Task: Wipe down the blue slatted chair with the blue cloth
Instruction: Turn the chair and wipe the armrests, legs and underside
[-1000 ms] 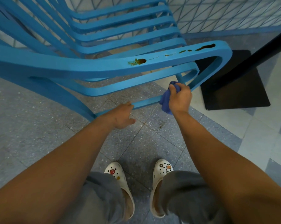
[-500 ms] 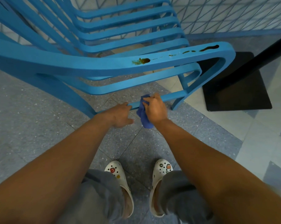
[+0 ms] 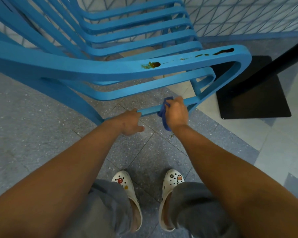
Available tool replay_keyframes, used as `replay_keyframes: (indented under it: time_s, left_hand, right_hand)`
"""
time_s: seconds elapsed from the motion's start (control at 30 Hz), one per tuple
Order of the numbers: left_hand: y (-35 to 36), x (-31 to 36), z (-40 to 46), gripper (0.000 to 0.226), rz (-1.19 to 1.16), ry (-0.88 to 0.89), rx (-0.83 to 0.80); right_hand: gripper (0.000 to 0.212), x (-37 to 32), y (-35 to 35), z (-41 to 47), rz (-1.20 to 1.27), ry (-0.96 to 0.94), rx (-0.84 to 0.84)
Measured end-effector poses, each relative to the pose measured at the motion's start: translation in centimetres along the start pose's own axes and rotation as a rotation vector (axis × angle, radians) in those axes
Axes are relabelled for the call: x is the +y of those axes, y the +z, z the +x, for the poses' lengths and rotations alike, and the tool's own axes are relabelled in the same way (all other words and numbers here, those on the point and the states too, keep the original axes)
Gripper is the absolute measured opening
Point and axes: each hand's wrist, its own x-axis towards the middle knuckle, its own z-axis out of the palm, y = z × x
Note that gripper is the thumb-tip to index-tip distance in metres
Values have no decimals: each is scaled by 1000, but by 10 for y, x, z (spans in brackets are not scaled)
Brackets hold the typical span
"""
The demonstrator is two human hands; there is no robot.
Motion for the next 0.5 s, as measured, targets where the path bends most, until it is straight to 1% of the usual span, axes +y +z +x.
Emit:
replay_keyframes:
  time_s: [0.03,0.13,0.2,0.3,0.33,0.4,0.5]
  left_hand:
    - [0,0,0,81,10,0,4]
    - [1,-1,-1,82,25,3,-3]
    - [0,-3,-2,82,15,9,-12]
    - [0,-4,-3,83,5,19,-19]
    - [0,-4,-3,82,4,19,-19]
    - [0,-3,-3,82,-4,15,-19]
    - [1,-2,-4,82,-6,9,-17]
  right_hand:
    - [9,-1,6,-1,-1,-40,-40]
    - [14,8,6,2,-68,-154,-73]
    - [14,18,-8,11,-51,-134,-61]
    - [29,42,-27,27,-110,-29,40]
    - [31,47,-30,30,-110,4,75]
    - [32,47,-31,31,-129,33,101]
    - [29,30,-21,21,-168,12,120]
